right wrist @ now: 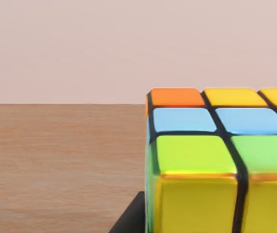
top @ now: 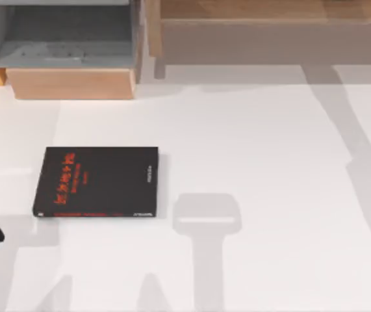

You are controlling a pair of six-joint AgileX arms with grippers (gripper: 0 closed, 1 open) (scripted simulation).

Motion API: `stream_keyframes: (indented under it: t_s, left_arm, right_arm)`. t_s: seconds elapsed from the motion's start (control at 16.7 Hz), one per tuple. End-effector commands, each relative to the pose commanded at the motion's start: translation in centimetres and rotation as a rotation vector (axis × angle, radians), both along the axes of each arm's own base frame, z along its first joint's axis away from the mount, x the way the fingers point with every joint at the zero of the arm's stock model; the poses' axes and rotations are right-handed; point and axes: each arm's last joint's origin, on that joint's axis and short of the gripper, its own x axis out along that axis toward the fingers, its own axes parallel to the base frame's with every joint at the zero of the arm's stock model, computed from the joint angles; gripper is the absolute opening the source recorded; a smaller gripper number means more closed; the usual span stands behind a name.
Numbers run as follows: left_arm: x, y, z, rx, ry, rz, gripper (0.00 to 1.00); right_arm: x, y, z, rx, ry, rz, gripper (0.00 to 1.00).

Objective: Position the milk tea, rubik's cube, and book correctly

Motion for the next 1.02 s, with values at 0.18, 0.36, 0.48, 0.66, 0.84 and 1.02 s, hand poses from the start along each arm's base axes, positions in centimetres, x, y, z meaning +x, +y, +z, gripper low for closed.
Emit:
stream_keyframes:
  t_s: [0.18,0.36,0.48,0.66,0.84,1.02]
  left_arm:
    - [0.0,0.0,0.0,0.0,0.0,0.0,1.0]
    - [0.0,0.0,0.0,0.0,0.0,0.0,1.0]
    - [0.0,0.0,0.0,0.0,0.0,0.0,1.0]
    - [0.0,0.0,0.0,0.0,0.0,0.0,1.0]
    - [0.0,0.0,0.0,0.0,0.0,0.0,1.0]
    - [0.0,0.0,0.0,0.0,0.0,0.0,1.0]
  right_arm:
    - [0.0,0.0,0.0,0.0,0.0,0.0,0.3]
    - [0.0,0.0,0.0,0.0,0.0,0.0,0.53]
    - [0.0,0.0,0.0,0.0,0.0,0.0,0.68]
    - [0.0,0.0,0.0,0.0,0.0,0.0,0.9]
    - [0.0,0.0,0.0,0.0,0.0,0.0,1.0]
    - [0.0,0.0,0.0,0.0,0.0,0.0,1.0]
